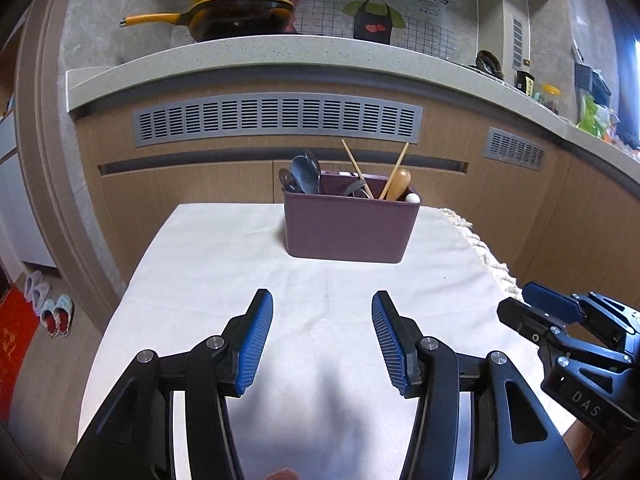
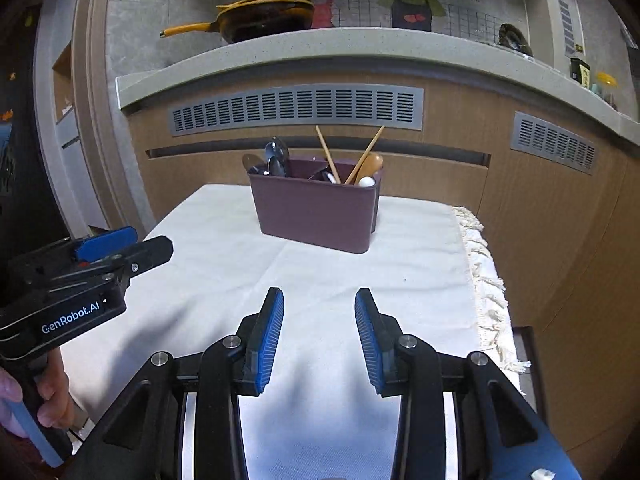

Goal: Organize utensils

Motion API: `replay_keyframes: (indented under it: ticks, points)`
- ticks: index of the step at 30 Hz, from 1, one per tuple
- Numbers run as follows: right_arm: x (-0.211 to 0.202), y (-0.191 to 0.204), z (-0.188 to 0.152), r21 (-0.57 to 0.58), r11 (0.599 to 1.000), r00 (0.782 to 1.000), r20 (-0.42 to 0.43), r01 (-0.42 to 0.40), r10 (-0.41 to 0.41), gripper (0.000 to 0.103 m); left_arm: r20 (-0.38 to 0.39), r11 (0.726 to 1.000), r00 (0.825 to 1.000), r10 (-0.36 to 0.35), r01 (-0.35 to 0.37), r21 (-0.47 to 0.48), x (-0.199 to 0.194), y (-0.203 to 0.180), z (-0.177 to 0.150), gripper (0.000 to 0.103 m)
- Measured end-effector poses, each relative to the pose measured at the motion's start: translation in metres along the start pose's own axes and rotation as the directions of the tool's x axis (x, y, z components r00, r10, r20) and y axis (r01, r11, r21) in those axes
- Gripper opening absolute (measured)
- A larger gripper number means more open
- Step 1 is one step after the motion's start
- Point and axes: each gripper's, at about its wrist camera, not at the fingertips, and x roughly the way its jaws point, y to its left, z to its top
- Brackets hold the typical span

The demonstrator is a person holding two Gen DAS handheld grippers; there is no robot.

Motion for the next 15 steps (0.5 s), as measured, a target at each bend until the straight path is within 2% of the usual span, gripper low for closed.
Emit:
replay_keyframes:
  ticks: [15]
  points:
    - [-0.004,-0.0019,0.0003,0.007,1.0,1.0,0.002,-0.009,0.009,0.035,-0.015,1.0,1.0,-0.014,0.014,-0.002,-0.0017,-0.003,-0.0016,0.052]
